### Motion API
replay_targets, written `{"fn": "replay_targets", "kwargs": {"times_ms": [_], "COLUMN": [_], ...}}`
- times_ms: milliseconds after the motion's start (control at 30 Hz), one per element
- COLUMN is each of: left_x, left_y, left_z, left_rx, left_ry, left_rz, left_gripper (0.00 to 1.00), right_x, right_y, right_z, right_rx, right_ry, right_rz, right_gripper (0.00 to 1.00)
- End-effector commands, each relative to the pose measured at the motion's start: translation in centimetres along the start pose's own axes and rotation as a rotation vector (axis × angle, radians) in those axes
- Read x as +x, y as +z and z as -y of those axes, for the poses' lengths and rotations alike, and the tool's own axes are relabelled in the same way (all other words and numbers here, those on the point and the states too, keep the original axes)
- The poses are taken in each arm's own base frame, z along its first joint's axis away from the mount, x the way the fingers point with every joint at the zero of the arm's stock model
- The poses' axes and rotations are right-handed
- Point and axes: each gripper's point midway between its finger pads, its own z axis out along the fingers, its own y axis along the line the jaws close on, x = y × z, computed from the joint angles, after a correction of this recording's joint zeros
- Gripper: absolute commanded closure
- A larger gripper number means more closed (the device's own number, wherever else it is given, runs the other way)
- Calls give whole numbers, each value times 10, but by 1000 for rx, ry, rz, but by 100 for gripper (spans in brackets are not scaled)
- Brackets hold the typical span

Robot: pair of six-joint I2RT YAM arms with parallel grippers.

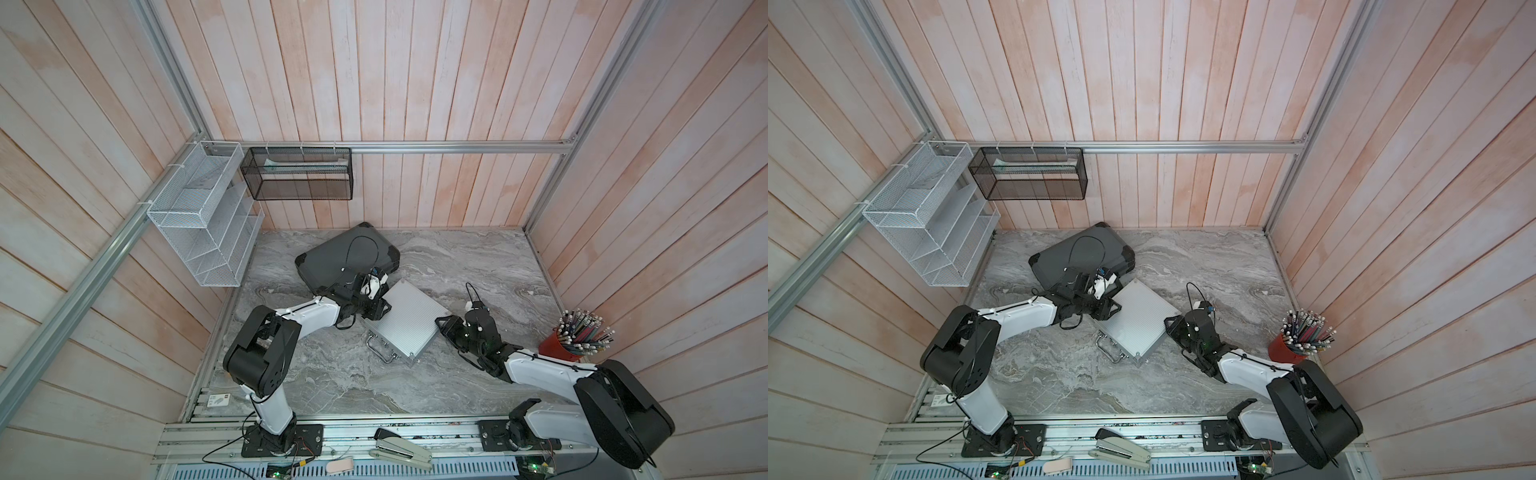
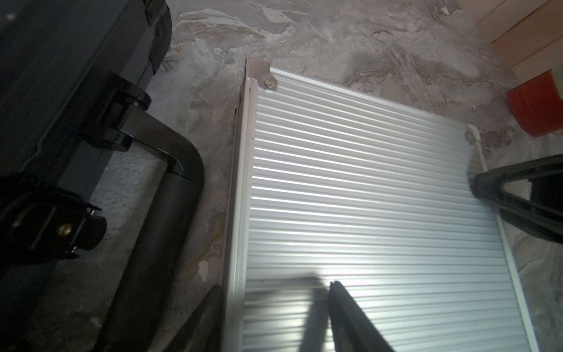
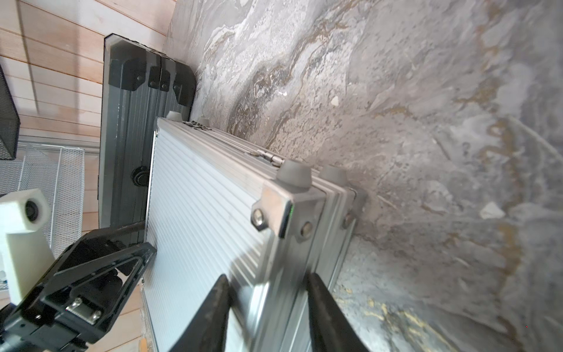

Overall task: Open the poker set cases
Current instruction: Move the poker set case to the center of the board.

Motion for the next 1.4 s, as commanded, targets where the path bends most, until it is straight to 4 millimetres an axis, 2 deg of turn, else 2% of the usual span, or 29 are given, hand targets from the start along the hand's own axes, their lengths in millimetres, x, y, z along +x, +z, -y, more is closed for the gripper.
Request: {"fn": "replay_targets", "kwargs": {"times_ms": [0, 167, 400, 700, 1000, 1167, 1367], "left_x": [9, 6, -6, -18, -38, -43, -50], "left_y": [12, 16, 21, 41, 52, 63, 75], "left_z": [22, 29, 43, 65, 83, 97, 100], "left_rx": [77, 98, 144, 168, 217, 225, 229], "left_ry": [-2, -6, -52, -92, -191, -208, -283], "left_rz": [-20, -13, 22, 22, 70, 73, 88], "left_gripper": [44, 46, 46, 47, 47, 47, 48], "right_x": [11, 5, -15, -39, -69, -82, -100], "right_y": [4, 6, 4, 5, 7, 10, 12], "right_z": [-4, -5, 2, 9, 21, 21, 24], "right_rx": [-37, -37, -33, -21, -6, -14, -19], "right_ry": [-27, -48, -36, -55, -59, -64, -46], "right_rz": [-67, -64, -30, -3, 30, 38, 68], "right_gripper": [61, 61, 61, 59, 58, 59, 58]}}
